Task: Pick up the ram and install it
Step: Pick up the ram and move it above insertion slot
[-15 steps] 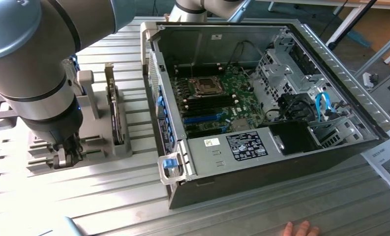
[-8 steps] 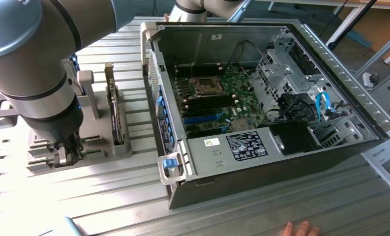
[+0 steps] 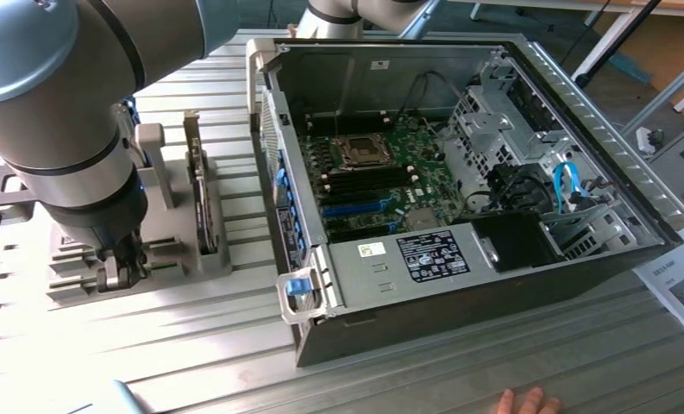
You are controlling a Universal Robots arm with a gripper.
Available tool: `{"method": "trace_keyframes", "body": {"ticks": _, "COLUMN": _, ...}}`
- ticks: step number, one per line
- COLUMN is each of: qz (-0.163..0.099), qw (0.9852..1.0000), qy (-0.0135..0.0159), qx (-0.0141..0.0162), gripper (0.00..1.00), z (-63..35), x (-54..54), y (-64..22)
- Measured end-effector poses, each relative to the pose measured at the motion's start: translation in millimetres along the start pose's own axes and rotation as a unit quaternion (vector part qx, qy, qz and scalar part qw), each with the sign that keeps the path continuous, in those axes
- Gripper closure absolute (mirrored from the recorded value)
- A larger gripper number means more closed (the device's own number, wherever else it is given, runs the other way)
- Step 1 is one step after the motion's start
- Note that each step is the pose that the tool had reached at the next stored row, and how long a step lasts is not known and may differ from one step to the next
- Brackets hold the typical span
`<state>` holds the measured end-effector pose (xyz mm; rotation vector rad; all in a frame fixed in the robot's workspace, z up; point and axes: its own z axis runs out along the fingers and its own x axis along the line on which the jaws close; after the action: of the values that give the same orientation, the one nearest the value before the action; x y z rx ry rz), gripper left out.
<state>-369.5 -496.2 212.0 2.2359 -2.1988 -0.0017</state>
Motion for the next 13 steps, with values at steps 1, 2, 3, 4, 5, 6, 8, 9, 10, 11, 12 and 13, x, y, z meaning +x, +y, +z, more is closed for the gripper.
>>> {"method": "trace_keyframes", "body": {"ticks": 1, "qz": 0.0, "qw": 1.0, "qy": 0.0, "qx": -0.0001, "gripper": 0.75, "z": 0.4, "x": -0.7, "y": -0.2}}
{"method": "trace_keyframes", "body": {"ticks": 2, "qz": 0.0, "qw": 1.0, "qy": 0.0, "qx": 0.0, "gripper": 0.75, "z": 0.9, "x": -1.4, "y": -0.5}}
{"method": "trace_keyframes", "body": {"ticks": 3, "qz": 0.0, "qw": 1.0, "qy": -0.0001, "qx": 0.0, "gripper": 0.75, "z": 1.0, "x": -1.6, "y": -0.5}}
{"method": "trace_keyframes", "body": {"ticks": 4, "qz": 0.0, "qw": 1.0, "qy": 0.0, "qx": 0.0, "gripper": 0.75, "z": 1.0, "x": -1.6, "y": -0.5}}
{"method": "trace_keyframes", "body": {"ticks": 5, "qz": 0.0, "qw": 1.0, "qy": 0.0, "qx": -0.0001, "gripper": 0.75, "z": 1.0, "x": -1.6, "y": -0.5}}
{"method": "trace_keyframes", "body": {"ticks": 6, "qz": 0.0, "qw": 1.0, "qy": 0.0, "qx": 0.0, "gripper": 0.75, "z": 1.0, "x": -1.6, "y": -0.5}}
{"method": "trace_keyframes", "body": {"ticks": 8, "qz": 0.0, "qw": 1.0, "qy": 0.0, "qx": 0.0, "gripper": 0.75, "z": 1.0, "x": -1.6, "y": -0.5}}
{"method": "trace_keyframes", "body": {"ticks": 9, "qz": 0.0, "qw": 1.0, "qy": 0.0, "qx": 0.0, "gripper": 0.75, "z": 1.0, "x": -1.6, "y": -0.5}}
{"method": "trace_keyframes", "body": {"ticks": 10, "qz": 0.0, "qw": 1.0, "qy": 0.0, "qx": 0.0, "gripper": 0.75, "z": 1.0, "x": -1.6, "y": -0.5}}
{"method": "trace_keyframes", "body": {"ticks": 11, "qz": 0.0, "qw": 1.0, "qy": 0.0, "qx": 0.0, "gripper": 0.75, "z": 1.0, "x": -1.6, "y": -0.5}}
{"method": "trace_keyframes", "body": {"ticks": 12, "qz": 0.0, "qw": 1.0, "qy": 0.0, "qx": 0.0, "gripper": 0.75, "z": 1.0, "x": -1.6, "y": -0.5}}
{"method": "trace_keyframes", "body": {"ticks": 13, "qz": 0.0, "qw": 1.0, "qy": 0.0, "qx": 0.0, "gripper": 0.75, "z": 1.0, "x": -1.6, "y": -0.5}}
